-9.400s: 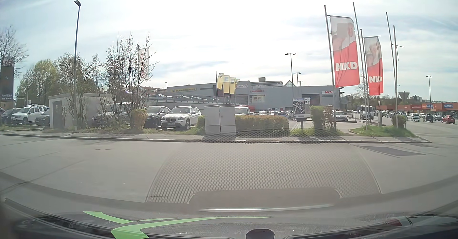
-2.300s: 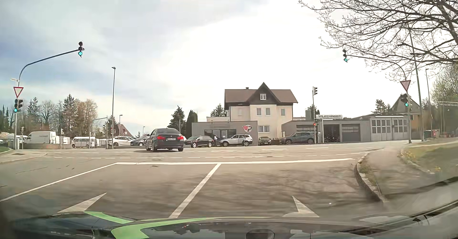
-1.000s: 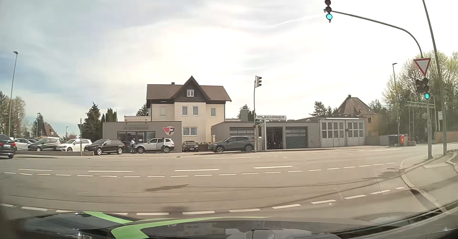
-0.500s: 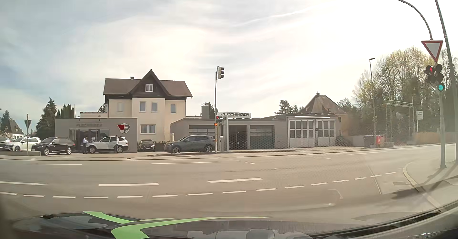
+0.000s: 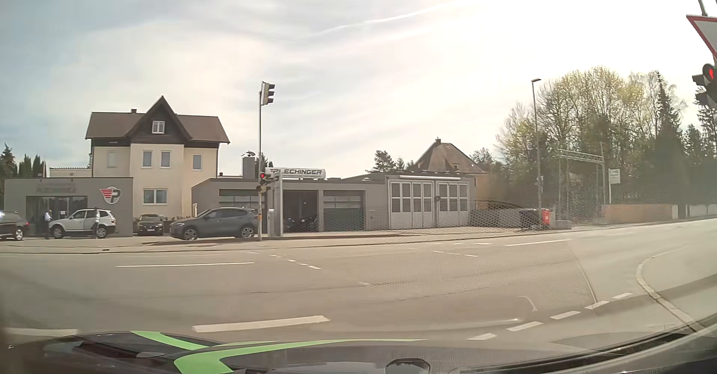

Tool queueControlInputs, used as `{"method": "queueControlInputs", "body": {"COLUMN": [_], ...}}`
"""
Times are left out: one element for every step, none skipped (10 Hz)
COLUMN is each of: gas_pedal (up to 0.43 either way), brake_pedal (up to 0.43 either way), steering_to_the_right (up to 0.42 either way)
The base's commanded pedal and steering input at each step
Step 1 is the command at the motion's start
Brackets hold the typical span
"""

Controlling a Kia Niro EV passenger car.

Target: Follow the waypoints while adhering to traffic rules and regulations

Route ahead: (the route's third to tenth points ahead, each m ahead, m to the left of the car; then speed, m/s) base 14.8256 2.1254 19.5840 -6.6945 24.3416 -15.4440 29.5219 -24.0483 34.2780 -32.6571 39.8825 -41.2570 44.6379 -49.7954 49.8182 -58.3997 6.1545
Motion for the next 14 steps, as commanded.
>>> {"method": "queueControlInputs", "body": {"gas_pedal": [0.150, 0.150, 0.150, 0.150, 0.157, 0.157, 0.157, 0.169, 0.169, 0.169, 0.169, 0.169, 0.197, 0.209], "brake_pedal": [0.000, 0.000, 0.000, 0.000, 0.000, 0.000, 0.000, 0.000, 0.000, 0.000, 0.000, 0.000, 0.000, 0.000], "steering_to_the_right": [0.252, 0.262, 0.269, 0.275, 0.278, 0.283, 0.287, 0.291, 0.298, 0.304, 0.305, 0.305, 0.305, 0.305]}}
